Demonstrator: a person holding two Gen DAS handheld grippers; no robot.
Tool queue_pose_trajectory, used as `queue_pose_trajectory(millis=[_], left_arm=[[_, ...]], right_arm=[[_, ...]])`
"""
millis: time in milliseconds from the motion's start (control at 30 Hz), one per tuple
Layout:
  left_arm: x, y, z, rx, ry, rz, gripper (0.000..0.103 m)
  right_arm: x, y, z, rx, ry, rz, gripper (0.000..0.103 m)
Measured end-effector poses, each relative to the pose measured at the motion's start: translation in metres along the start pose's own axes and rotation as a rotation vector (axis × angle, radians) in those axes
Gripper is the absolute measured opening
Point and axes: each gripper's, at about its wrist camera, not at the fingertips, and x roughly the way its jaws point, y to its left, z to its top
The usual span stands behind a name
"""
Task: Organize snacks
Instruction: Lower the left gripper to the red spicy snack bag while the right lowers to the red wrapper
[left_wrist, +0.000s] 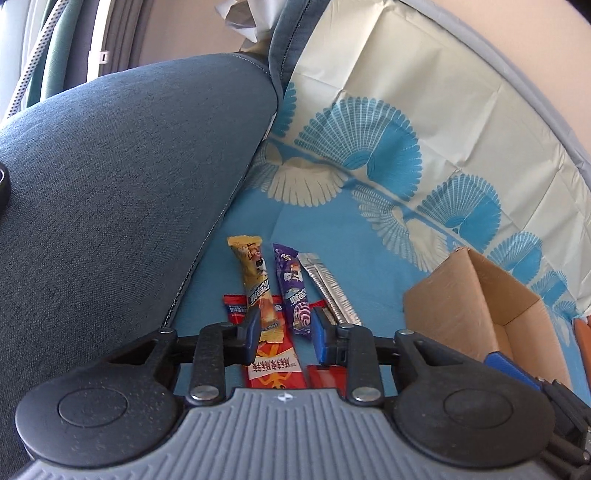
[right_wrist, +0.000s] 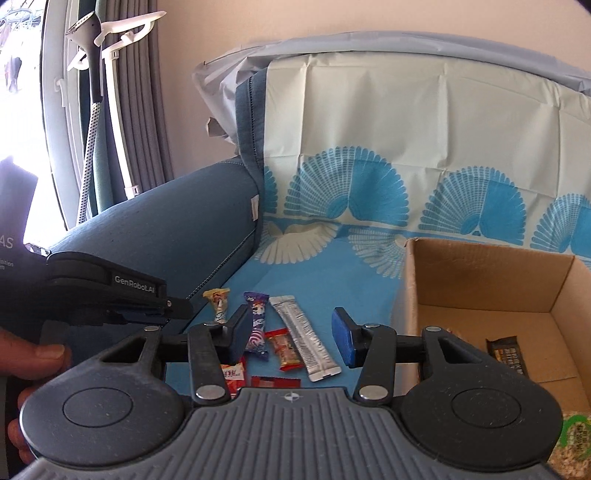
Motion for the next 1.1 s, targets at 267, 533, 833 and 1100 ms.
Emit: queue_pose_trajectory(millis=[267,533,833,1100], left_arm=[[0.013,0.009,0.002,-0.041,0.048,-0.011,0.032],[0.035,0.026,0.001,-0.134,0.156,-0.002,0.032],[0.06,0.024,0.0,-0.137,0.234,0.016,0.036],[0.089,0.007,-0.006,-0.047,0.314,0.107,0.056]], right_arm=[[0.027,0.017,-0.022,-0.024,0.072,0.039,0.05],[0.053,0.011,-0.044,-0.01,0.153,0.036,0.051],[0.08,0.02,-0.054,-0.032,0.207,0.026,0.068],[0.111,0.009,-0.066,0.026,0.348,-0.04,0.071]])
